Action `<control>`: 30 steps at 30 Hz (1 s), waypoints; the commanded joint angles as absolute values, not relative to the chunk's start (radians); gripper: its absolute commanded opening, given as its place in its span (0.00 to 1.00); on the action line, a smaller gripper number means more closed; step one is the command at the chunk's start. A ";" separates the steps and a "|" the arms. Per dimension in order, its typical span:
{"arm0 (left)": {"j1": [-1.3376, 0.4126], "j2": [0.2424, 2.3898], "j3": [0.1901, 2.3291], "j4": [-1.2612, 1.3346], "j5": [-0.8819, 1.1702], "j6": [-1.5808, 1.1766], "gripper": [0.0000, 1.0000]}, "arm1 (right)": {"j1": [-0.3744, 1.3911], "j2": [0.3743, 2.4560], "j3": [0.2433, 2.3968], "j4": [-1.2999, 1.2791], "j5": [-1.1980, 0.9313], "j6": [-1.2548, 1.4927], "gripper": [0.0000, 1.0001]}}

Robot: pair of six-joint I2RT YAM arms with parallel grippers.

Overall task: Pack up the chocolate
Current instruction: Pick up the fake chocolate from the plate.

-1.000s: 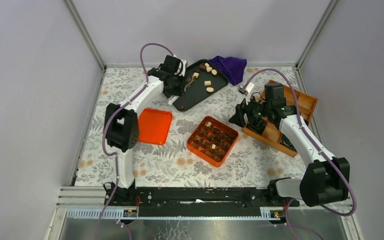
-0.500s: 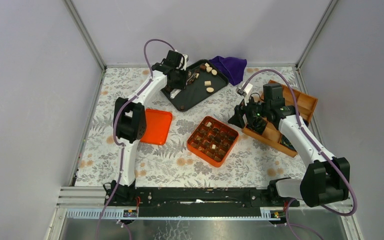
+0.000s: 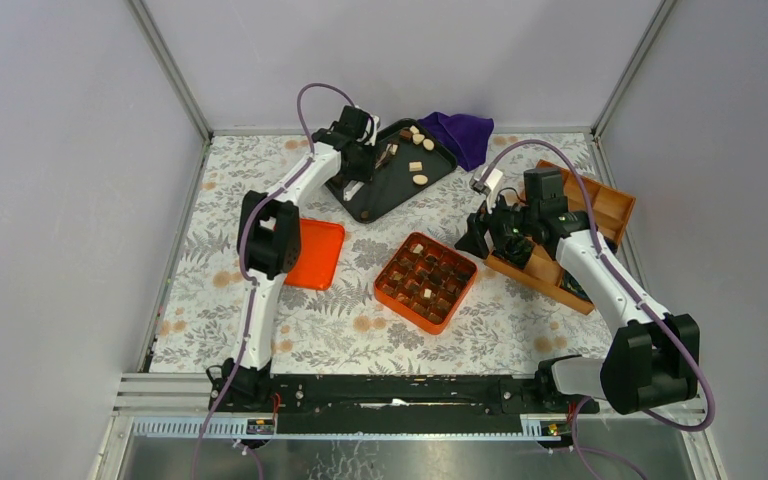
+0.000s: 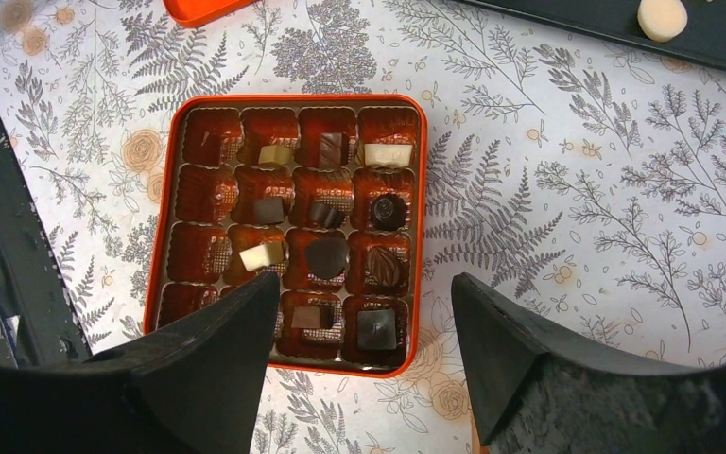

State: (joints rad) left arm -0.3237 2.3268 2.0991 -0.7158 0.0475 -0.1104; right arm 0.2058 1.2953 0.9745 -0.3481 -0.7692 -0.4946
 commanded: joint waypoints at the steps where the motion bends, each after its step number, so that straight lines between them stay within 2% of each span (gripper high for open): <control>1: -0.313 2.337 2.153 -0.706 0.019 -0.084 0.45 | 0.220 1.305 0.996 -0.351 -0.770 -0.517 0.75; 6: -0.313 2.351 2.161 -0.704 0.033 -0.091 0.40 | 0.225 1.311 0.997 -0.354 -0.763 -0.519 0.75; 9: -0.312 2.351 2.161 -0.704 0.051 -0.095 0.27 | 0.225 1.313 0.997 -0.354 -0.761 -0.521 0.75; 12: -0.313 2.342 2.161 -0.704 0.061 -0.102 0.06 | 0.225 1.315 0.997 -0.354 -0.759 -0.521 0.75; 14: -0.313 2.322 2.160 -0.702 0.065 -0.113 0.00 | 0.225 1.314 0.997 -0.356 -0.760 -0.521 0.75; 20: -0.314 2.186 2.097 -0.649 0.123 -0.152 0.00 | 0.225 1.312 0.996 -0.356 -0.764 -0.519 0.75; 30: -0.313 1.873 1.811 -0.549 0.188 -0.213 0.00 | 0.224 1.305 0.982 -0.340 -0.767 -0.508 0.75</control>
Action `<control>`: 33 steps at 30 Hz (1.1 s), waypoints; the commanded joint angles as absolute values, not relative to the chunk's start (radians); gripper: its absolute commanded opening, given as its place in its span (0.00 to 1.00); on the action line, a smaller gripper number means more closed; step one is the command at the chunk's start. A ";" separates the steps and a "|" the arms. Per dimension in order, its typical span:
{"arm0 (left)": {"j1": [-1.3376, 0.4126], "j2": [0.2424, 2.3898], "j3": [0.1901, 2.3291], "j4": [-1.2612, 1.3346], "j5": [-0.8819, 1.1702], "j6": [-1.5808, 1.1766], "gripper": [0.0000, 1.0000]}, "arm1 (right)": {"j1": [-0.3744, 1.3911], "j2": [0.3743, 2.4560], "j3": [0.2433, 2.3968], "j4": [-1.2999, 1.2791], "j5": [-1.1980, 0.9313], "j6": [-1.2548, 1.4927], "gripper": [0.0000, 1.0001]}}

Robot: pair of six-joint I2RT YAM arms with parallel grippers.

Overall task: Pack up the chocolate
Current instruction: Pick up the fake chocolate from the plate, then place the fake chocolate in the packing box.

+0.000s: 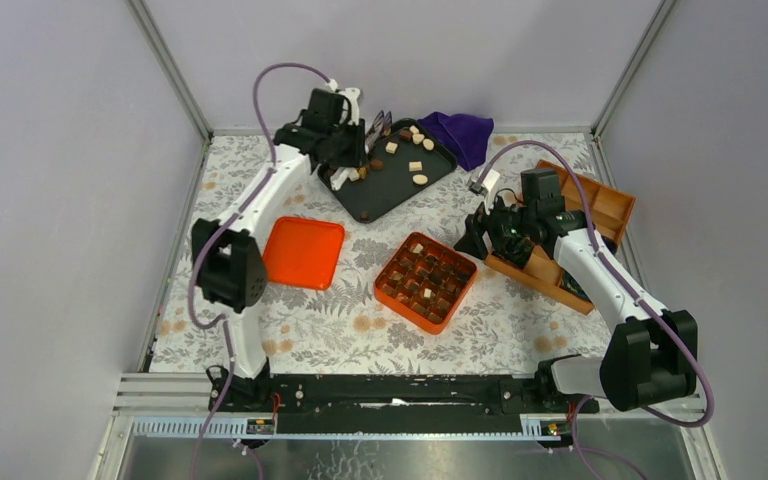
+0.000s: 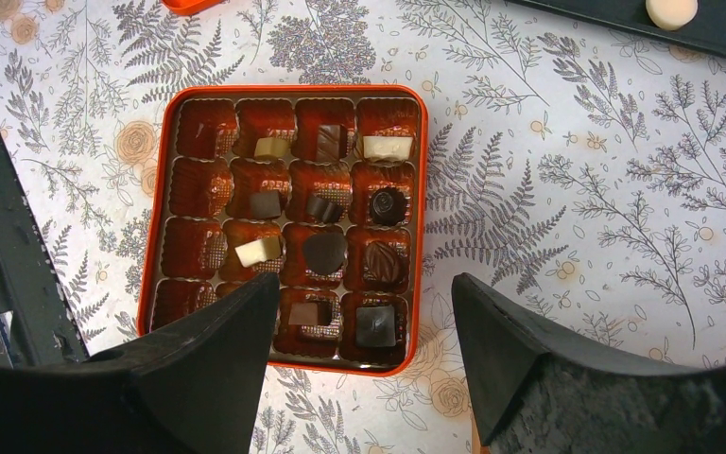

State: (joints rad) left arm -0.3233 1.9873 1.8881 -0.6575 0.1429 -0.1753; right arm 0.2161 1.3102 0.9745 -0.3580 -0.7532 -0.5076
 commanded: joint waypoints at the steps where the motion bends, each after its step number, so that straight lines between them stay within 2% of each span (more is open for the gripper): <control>1: -0.313 1.843 1.775 -0.541 0.204 -0.224 0.00 | 0.224 1.305 0.980 -0.338 -0.769 -0.507 0.75; 9: -0.345 1.560 1.396 -0.410 0.342 -0.353 0.00 | 0.202 1.298 0.964 -0.314 -0.798 -0.485 0.75; 16: -0.468 1.264 1.085 -0.338 0.336 -0.462 0.00 | 0.195 1.304 0.947 -0.295 -0.791 -0.486 0.75; 26: -0.738 0.903 0.693 -0.203 0.297 -0.706 0.00 | 0.194 1.314 0.936 -0.285 -0.786 -0.495 0.75; 33: -0.967 0.726 0.481 -0.069 0.154 -0.870 0.00 | 0.195 1.312 0.928 -0.276 -0.771 -0.503 0.75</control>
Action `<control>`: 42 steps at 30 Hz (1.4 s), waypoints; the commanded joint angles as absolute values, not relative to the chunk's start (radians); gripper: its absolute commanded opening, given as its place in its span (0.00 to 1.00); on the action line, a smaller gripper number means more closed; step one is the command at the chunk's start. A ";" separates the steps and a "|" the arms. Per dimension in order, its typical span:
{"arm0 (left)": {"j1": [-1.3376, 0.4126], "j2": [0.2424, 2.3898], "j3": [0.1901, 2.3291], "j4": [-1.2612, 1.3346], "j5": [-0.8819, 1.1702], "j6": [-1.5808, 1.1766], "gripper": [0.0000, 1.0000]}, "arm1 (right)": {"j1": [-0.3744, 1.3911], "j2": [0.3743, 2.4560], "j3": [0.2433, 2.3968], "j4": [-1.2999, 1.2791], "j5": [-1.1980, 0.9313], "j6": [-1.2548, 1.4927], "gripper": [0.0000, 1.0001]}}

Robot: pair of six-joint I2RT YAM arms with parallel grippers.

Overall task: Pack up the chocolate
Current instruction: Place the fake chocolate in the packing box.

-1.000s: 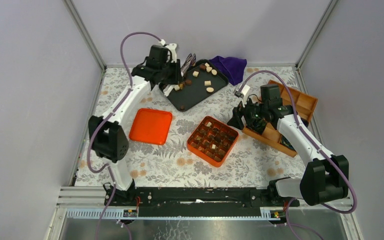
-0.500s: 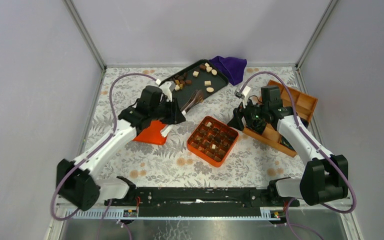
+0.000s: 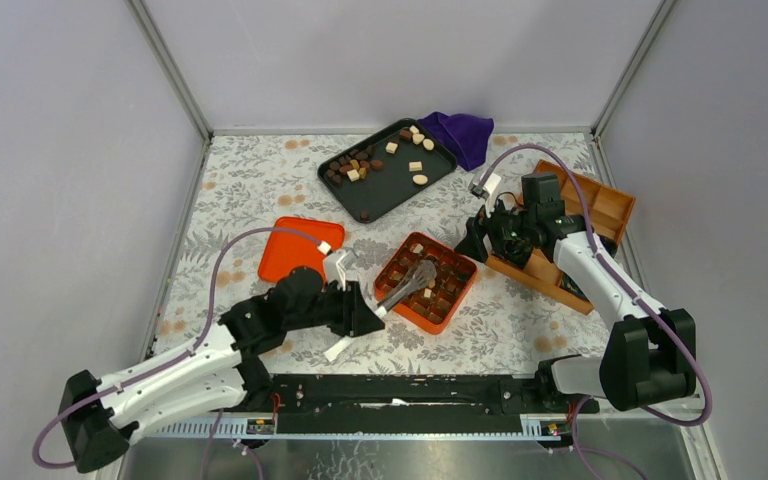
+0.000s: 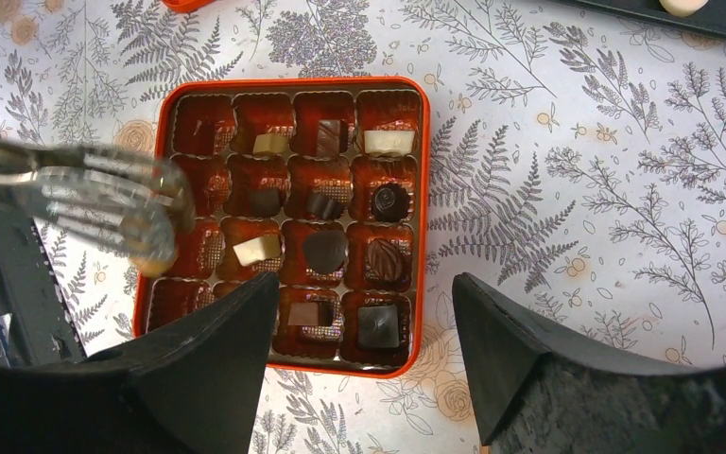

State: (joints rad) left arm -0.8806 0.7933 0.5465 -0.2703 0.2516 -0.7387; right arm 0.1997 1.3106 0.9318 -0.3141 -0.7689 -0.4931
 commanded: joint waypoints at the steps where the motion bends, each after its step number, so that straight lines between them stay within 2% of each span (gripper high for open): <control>1: -0.997 0.720 0.461 -0.054 0.127 -0.889 0.00 | 0.195 1.314 0.927 -0.275 -0.769 -0.503 0.75; 10: -1.210 0.837 0.462 -0.005 -0.105 -0.909 0.00 | 0.196 1.330 0.928 -0.278 -0.760 -0.511 0.75; 30: -1.251 0.992 0.531 -0.005 -0.139 -0.880 0.00 | 0.194 1.342 0.931 -0.281 -0.761 -0.517 0.76; 35: -1.255 1.030 0.548 -0.004 -0.134 -0.876 0.09 | 0.194 1.341 0.931 -0.281 -0.762 -0.517 0.77; 42: -1.259 1.057 0.560 -0.005 -0.139 -0.868 0.29 | 0.195 1.339 0.933 -0.283 -0.763 -0.518 0.77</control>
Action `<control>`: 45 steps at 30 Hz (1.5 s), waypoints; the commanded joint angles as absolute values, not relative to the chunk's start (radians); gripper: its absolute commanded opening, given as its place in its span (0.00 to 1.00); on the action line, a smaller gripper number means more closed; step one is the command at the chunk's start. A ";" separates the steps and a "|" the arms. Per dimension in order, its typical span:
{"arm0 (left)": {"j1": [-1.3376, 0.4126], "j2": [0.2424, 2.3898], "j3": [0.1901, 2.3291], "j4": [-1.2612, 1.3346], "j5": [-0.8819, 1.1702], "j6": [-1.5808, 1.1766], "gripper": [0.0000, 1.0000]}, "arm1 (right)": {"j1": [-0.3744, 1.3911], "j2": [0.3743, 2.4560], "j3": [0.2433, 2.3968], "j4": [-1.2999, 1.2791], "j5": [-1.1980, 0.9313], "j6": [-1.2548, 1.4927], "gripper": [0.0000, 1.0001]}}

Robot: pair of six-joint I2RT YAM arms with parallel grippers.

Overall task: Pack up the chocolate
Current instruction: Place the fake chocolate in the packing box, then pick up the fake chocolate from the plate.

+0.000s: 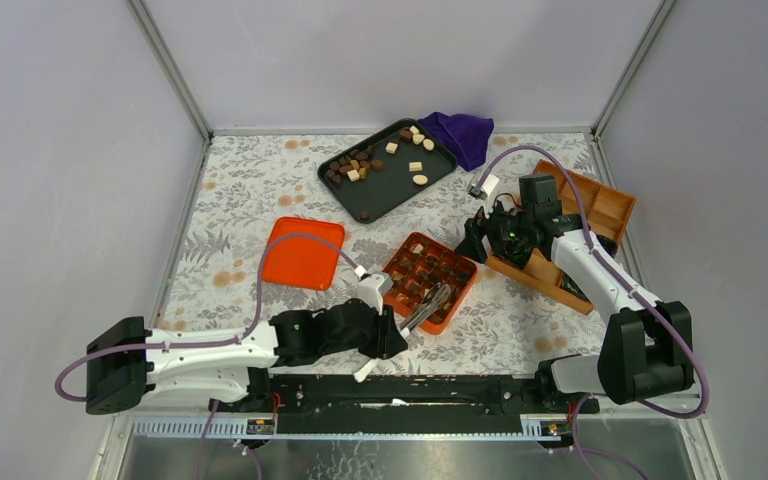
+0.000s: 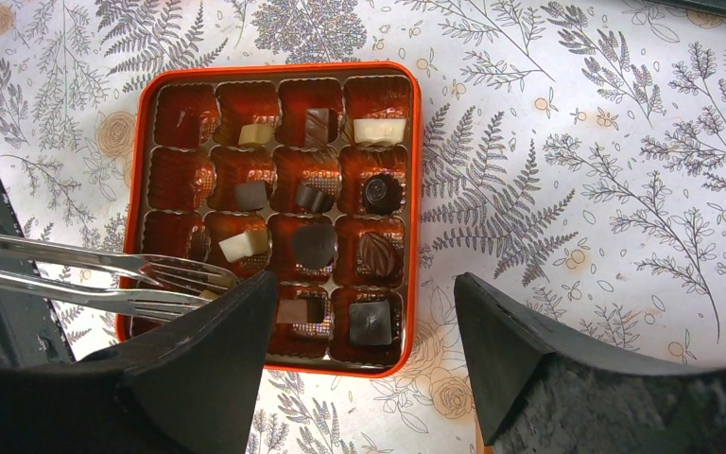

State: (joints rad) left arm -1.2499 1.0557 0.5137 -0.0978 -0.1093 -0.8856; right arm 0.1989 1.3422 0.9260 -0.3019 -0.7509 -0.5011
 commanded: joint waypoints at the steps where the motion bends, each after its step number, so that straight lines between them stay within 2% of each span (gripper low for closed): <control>1: -1.259 1.058 0.561 -0.006 -0.141 -0.867 0.31 | 0.195 1.339 0.933 -0.284 -0.762 -0.518 0.77; 6: -1.259 1.060 0.570 -0.008 -0.142 -0.858 0.37 | 0.195 1.339 0.933 -0.285 -0.762 -0.520 0.77; 13: -1.259 1.060 0.578 -0.024 -0.146 -0.851 0.41 | 0.195 1.336 0.934 -0.288 -0.762 -0.519 0.77; 22: -1.259 1.035 0.605 -0.068 -0.172 -0.839 0.41 | 0.195 1.328 0.934 -0.288 -0.762 -0.520 0.78; 32: -1.234 0.997 0.681 -0.230 -0.247 -0.770 0.41 | 0.195 1.317 0.934 -0.286 -0.761 -0.518 0.78; 38: -1.082 0.989 0.719 -0.293 -0.159 -0.681 0.41 | 0.194 1.312 0.931 -0.279 -0.755 -0.515 0.78; 45: -0.738 1.055 0.832 -0.338 0.069 -0.504 0.41 | 0.193 1.312 0.931 -0.278 -0.755 -0.513 0.78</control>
State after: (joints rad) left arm -0.8883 1.0191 0.7364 -0.3355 -0.0731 -0.6449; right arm 0.1989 1.3418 0.9260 -0.3019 -0.7502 -0.5041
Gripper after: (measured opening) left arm 0.415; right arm 0.778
